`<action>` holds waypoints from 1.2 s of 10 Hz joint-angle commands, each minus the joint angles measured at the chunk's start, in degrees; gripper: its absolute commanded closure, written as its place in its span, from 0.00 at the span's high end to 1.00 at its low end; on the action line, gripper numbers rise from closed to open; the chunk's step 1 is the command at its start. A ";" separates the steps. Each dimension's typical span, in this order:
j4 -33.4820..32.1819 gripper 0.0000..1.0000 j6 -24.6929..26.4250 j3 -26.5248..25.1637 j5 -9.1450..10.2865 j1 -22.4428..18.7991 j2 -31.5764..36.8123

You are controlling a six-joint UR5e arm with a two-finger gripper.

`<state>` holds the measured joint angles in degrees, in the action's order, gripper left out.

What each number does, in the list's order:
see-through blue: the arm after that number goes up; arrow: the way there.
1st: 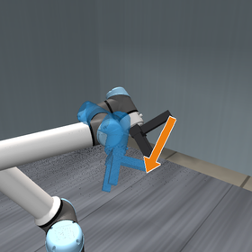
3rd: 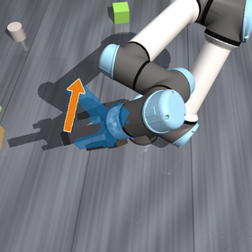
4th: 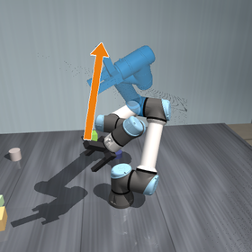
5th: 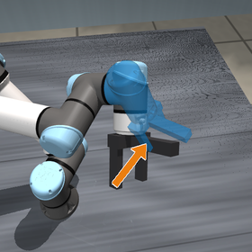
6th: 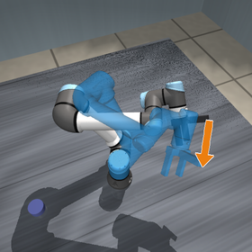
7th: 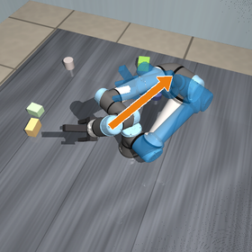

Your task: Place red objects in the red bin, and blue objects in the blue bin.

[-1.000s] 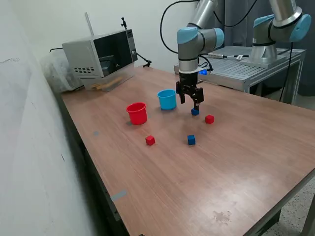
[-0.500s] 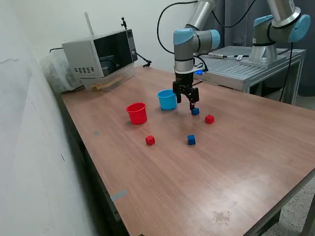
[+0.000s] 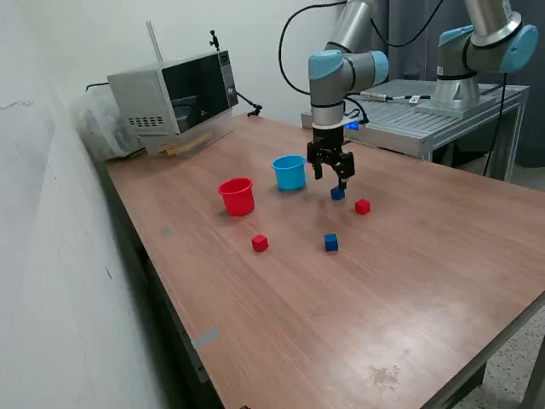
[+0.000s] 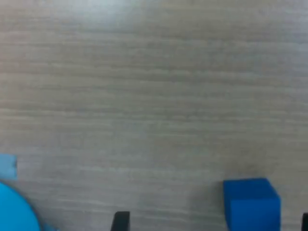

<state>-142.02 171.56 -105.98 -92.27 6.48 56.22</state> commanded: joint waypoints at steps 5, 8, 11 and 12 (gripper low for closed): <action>-0.10 1.00 -0.17 -0.90 0.16 -3.40 0.65; -0.19 1.00 -1.66 -0.90 0.25 -3.23 0.65; -0.10 0.00 -2.19 -0.72 0.16 -2.26 0.47; -0.10 0.00 -3.41 -0.64 0.16 -1.74 0.56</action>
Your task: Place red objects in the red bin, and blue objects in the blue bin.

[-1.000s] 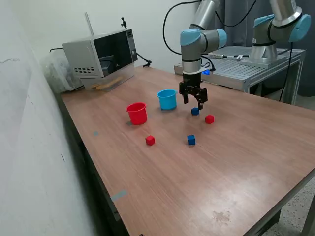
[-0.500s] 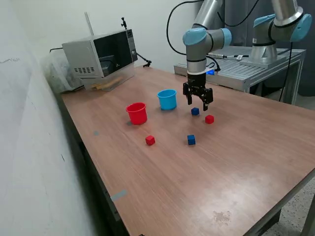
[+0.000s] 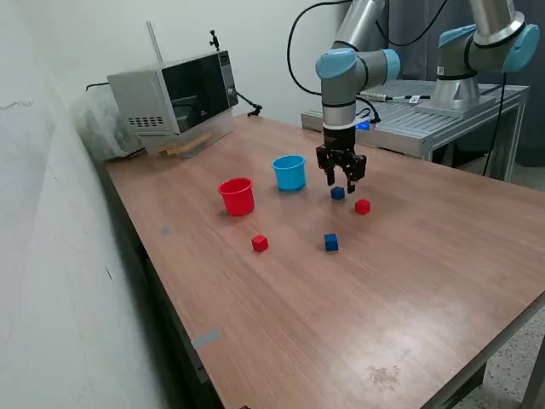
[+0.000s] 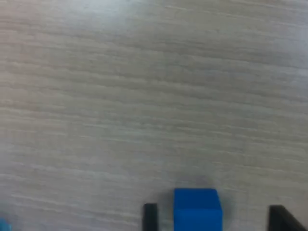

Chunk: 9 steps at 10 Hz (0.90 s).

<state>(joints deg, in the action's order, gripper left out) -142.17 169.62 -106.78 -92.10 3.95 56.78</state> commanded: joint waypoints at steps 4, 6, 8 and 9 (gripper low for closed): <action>-0.04 0.00 -1.57 0.00 -0.10 0.97 -0.01; -0.04 0.00 -1.66 -0.09 -0.10 0.97 -0.01; 0.49 0.00 -2.18 -0.01 -0.10 0.71 1.65; 0.84 0.00 -2.62 0.26 -0.10 0.36 3.49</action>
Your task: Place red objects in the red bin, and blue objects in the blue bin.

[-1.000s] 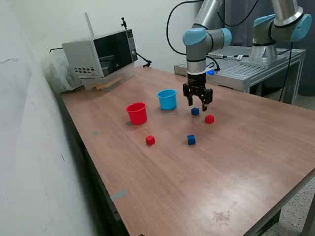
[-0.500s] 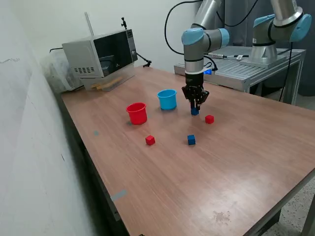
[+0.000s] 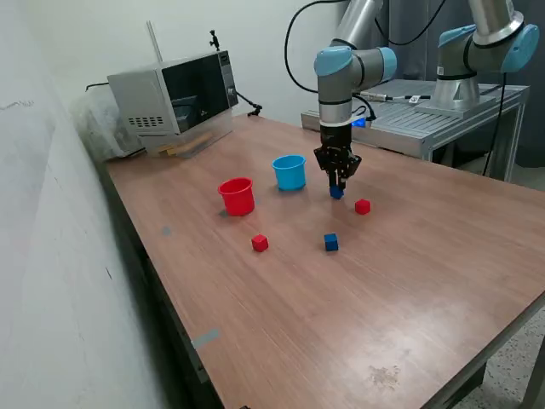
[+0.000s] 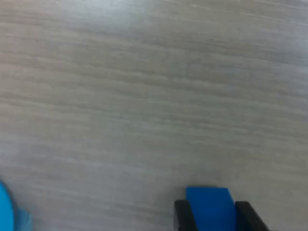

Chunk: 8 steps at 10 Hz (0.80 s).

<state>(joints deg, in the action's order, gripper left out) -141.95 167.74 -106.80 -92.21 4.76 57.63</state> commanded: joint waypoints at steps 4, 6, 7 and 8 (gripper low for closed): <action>2.02 0.00 -1.10 0.45 0.02 0.07 9.86; 3.78 0.00 -3.10 1.15 -0.07 2.42 11.88; 3.96 0.00 -3.47 1.85 -0.25 4.79 11.81; 4.23 0.00 -3.47 2.03 -0.25 7.69 11.72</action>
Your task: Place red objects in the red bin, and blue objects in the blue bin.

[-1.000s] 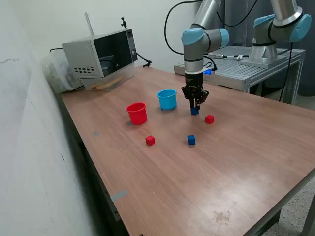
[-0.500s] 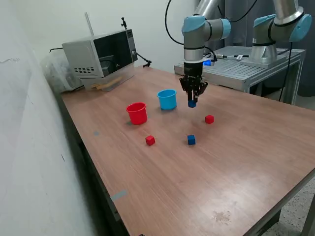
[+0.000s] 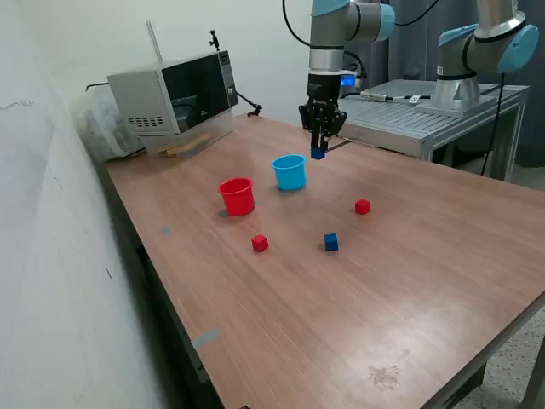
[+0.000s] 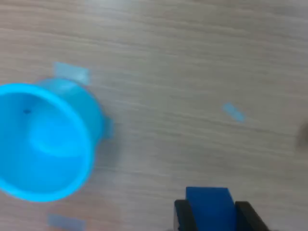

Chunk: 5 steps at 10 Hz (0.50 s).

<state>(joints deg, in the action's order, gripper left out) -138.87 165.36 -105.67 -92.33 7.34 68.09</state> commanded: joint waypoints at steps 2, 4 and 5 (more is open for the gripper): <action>1.50 0.00 -2.40 1.17 -0.13 8.90 0.99; 1.50 0.00 -2.76 1.17 -0.05 9.79 0.90; 1.50 0.00 -2.76 1.17 -0.05 9.79 0.90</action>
<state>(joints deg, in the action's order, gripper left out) -137.55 163.20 -104.64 -92.42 15.35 68.99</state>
